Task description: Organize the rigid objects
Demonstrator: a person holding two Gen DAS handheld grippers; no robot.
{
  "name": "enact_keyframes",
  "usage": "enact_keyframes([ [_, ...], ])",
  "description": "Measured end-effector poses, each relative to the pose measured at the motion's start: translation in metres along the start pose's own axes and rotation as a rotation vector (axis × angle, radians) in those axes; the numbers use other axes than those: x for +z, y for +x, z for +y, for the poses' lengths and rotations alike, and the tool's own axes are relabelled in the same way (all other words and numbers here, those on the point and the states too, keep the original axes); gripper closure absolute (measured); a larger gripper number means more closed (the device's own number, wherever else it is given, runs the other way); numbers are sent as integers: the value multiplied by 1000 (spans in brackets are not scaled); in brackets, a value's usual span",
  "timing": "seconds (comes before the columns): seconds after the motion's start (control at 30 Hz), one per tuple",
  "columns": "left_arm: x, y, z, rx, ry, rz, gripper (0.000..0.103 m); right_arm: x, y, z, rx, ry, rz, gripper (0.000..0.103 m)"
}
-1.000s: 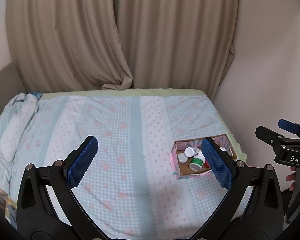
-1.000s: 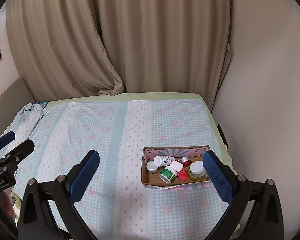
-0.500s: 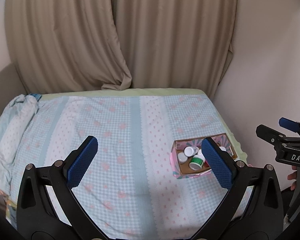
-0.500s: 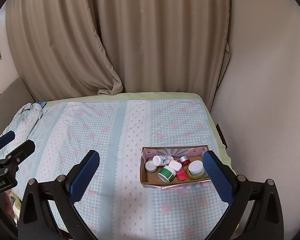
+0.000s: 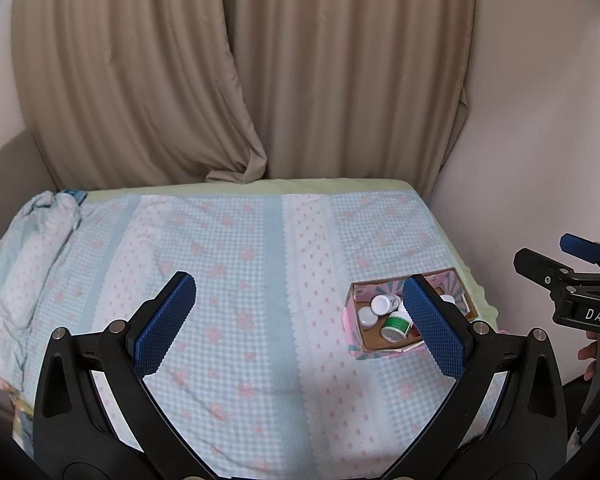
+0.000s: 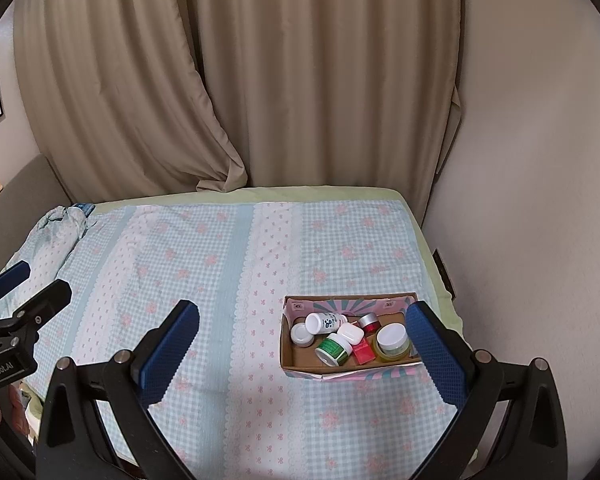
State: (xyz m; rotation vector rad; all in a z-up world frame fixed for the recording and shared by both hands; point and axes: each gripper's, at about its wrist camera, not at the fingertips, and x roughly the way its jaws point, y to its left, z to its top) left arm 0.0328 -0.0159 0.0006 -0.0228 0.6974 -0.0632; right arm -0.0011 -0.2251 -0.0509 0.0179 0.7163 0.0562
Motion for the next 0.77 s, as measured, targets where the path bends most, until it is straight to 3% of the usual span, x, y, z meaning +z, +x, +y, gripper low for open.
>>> enact_keyframes([
  [0.2, -1, -1, -5, 57, 48, -19, 0, 2, 0, 1, 2, -1, -2, 0],
  [0.53, 0, -5, -9, 87, 50, -57, 0, 5, 3, 1, 15, -3, -4, 0],
  [0.77, -2, 2, 1, 55, 30, -56, 0, 6, 7, 2, 19, 2, -1, 0],
])
